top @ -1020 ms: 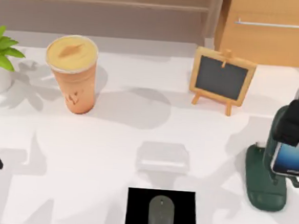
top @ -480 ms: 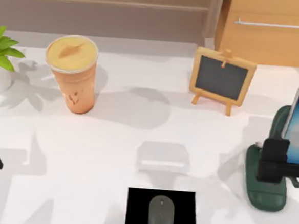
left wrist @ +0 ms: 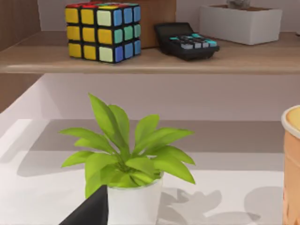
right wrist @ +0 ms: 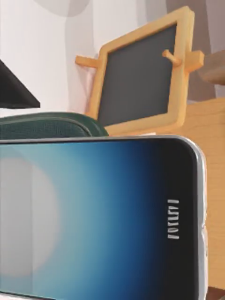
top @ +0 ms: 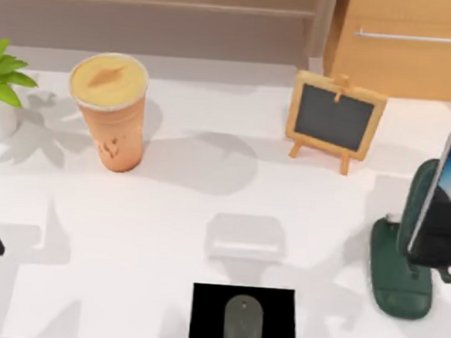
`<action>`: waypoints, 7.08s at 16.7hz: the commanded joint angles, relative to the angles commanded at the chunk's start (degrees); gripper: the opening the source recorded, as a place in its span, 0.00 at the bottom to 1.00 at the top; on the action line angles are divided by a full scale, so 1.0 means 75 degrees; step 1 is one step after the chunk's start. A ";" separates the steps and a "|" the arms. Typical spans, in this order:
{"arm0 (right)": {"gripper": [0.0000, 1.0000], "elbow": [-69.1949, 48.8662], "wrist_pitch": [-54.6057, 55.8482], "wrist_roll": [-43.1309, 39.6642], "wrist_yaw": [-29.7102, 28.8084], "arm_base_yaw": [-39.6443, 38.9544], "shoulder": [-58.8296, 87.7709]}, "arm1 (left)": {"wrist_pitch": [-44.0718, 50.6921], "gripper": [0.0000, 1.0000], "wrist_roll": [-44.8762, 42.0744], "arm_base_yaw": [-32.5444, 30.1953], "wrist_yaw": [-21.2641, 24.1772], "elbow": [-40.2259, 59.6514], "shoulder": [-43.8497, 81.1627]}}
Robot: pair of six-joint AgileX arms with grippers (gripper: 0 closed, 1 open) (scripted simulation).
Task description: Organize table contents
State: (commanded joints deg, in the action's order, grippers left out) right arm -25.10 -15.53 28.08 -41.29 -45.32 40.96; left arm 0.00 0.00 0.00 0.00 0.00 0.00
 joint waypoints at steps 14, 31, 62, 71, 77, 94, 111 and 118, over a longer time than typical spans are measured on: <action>1.00 0.3210 0.1979 -0.3517 0.5233 0.5697 -0.5132 | 0.0000 1.00 0.0000 0.0000 0.0000 0.0000 0.0000; 1.00 0.3347 0.2071 -0.3744 0.5505 0.6043 -0.5461 | -0.2286 1.00 0.0091 -0.1058 -0.0689 0.0451 0.3270; 1.00 0.3347 0.2071 -0.3744 0.5505 0.6043 -0.5461 | -1.1288 1.00 0.0325 -0.3624 -0.3230 0.3725 1.5797; 1.00 0.3347 0.2071 -0.3744 0.5505 0.6043 -0.5461 | -1.1050 0.85 0.0306 -0.3443 -0.3047 0.4187 1.6016; 1.00 0.3347 0.2071 -0.3744 0.5505 0.6043 -0.5461 | -1.1050 0.40 0.0306 -0.3443 -0.3047 0.4187 1.6016; 1.00 0.3347 0.2071 -0.3744 0.5505 0.6043 -0.5461 | -1.0870 0.00 0.0292 -0.3453 -0.3051 0.4170 1.5820; 1.00 0.3347 0.2071 -0.3744 0.5505 0.6043 -0.5461 | -0.9360 0.00 0.0282 -0.3375 -0.2718 0.6643 1.4621; 1.00 0.3347 0.2071 -0.3744 0.5505 0.6043 -0.5461 | -0.6680 0.00 0.0241 -0.3033 -0.2400 0.9018 1.4700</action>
State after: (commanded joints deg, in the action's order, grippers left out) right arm 0.00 0.00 0.00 0.00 0.00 0.00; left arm -50.10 1.81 -22.75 -18.00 67.63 110.25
